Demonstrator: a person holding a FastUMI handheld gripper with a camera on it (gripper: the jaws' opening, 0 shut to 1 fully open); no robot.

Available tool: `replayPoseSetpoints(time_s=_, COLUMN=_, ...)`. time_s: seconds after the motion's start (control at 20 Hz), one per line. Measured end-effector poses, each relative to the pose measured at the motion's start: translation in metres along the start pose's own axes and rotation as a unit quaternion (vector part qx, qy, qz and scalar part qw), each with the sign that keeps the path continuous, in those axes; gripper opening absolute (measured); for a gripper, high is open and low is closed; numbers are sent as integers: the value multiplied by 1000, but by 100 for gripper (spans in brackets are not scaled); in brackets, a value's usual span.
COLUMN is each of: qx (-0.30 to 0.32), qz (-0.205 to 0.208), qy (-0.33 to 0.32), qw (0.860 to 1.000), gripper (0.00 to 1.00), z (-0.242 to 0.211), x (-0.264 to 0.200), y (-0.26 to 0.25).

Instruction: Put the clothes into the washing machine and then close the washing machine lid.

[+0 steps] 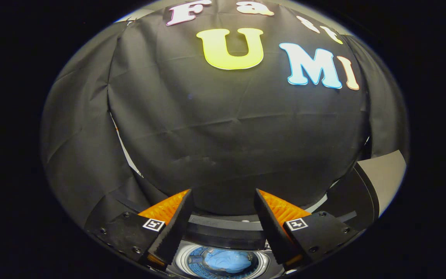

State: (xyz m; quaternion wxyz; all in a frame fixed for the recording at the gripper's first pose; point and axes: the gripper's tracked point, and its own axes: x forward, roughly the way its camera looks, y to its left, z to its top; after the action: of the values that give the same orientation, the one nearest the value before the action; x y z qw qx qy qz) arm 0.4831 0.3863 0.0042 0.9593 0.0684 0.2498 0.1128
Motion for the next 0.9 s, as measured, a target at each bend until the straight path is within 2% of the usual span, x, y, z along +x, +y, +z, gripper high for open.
replayPoseSetpoints(time_s=0.7, qx=-7, qz=-3, qy=-21, qw=1000, gripper=97, z=-27, x=-42, y=11)
replayPoseSetpoints(time_s=0.9, qx=-9, qz=-3, qy=-50, qw=999, gripper=97, z=-32, x=-54, y=15)
